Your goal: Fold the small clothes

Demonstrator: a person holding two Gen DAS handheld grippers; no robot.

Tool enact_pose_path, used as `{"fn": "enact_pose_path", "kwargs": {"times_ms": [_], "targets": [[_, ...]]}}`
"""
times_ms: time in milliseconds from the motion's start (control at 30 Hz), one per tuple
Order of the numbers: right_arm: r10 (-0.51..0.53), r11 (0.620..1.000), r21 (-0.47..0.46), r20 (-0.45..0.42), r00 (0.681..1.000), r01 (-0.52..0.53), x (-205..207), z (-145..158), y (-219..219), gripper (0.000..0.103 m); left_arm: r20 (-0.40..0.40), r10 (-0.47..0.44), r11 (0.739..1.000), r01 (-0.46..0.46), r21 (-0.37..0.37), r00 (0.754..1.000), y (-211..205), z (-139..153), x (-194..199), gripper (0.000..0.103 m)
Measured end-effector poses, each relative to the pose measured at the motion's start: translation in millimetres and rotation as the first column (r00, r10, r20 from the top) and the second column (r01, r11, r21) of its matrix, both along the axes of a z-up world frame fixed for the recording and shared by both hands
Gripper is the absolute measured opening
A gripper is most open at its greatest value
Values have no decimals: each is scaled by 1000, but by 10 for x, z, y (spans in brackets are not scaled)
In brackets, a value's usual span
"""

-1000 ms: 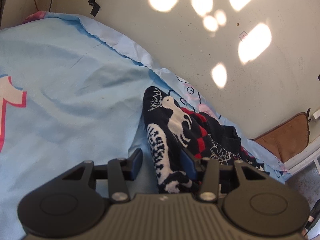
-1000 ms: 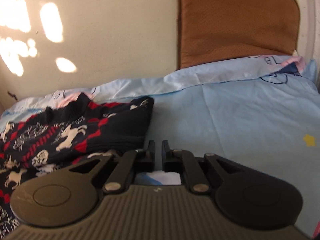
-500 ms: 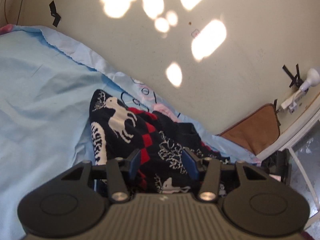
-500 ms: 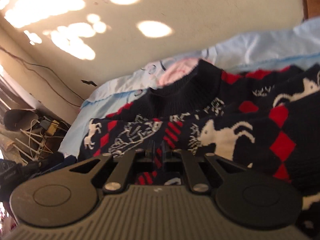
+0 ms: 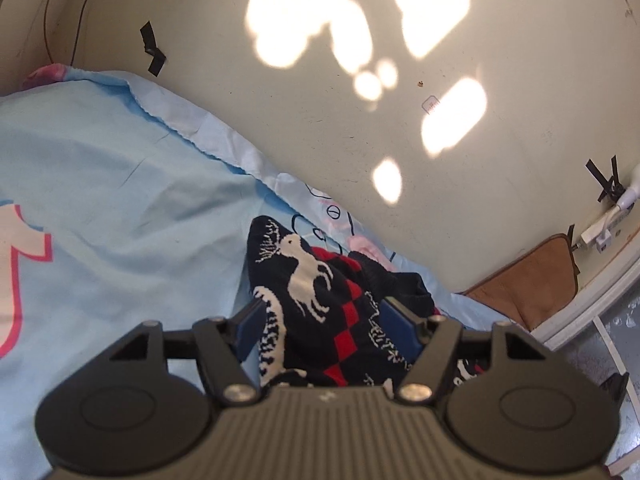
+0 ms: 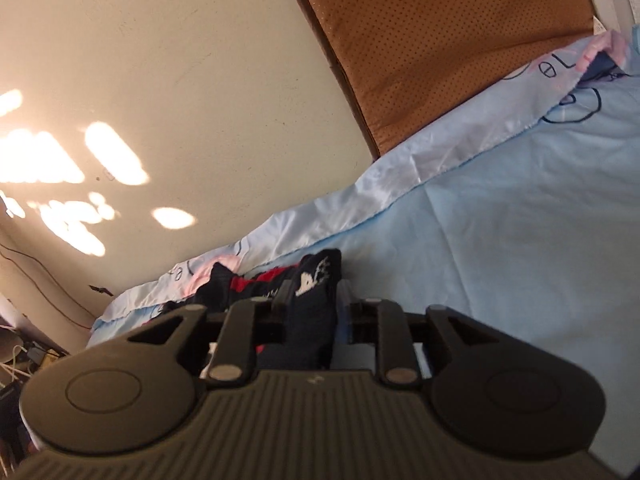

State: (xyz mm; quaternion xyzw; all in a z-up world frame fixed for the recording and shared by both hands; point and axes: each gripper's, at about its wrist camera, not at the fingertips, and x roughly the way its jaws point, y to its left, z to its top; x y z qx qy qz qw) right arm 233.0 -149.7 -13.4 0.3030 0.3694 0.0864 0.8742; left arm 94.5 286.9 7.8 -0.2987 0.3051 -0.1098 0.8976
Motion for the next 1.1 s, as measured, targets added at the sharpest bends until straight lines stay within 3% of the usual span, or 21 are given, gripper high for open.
{"fn": "enact_pose_path", "kwargs": {"times_ms": [167,400,533,767,933,1100], "targets": [[92,992,92,-33,995,-88,-552,-118,22,34,-49,-50,997,53,54,998,-90,-53,-339,70],[265,941,235,-64,962,-243,-1308,-141,191,34,-120,-157,986,163,39,980,-390,-273,-1137,72],[339,911,269,-55,939,-313,-1688,-88,217,34,-135,-184,981,190,37,974,-514,-313,-1551,72],[305,926,234,2,952,-297,-2304,44,-76,34,-145,-170,982,180,60,975,-569,-331,-2135,73],[274,937,230,-21,962,-262,-2562,-8,-213,42,-145,-134,988,143,56,980,-516,-306,-2394,73],[378,880,315,-14,926,-355,-2602,-114,15,47,-175,-175,982,183,36,969,-558,-303,-2468,71]]}}
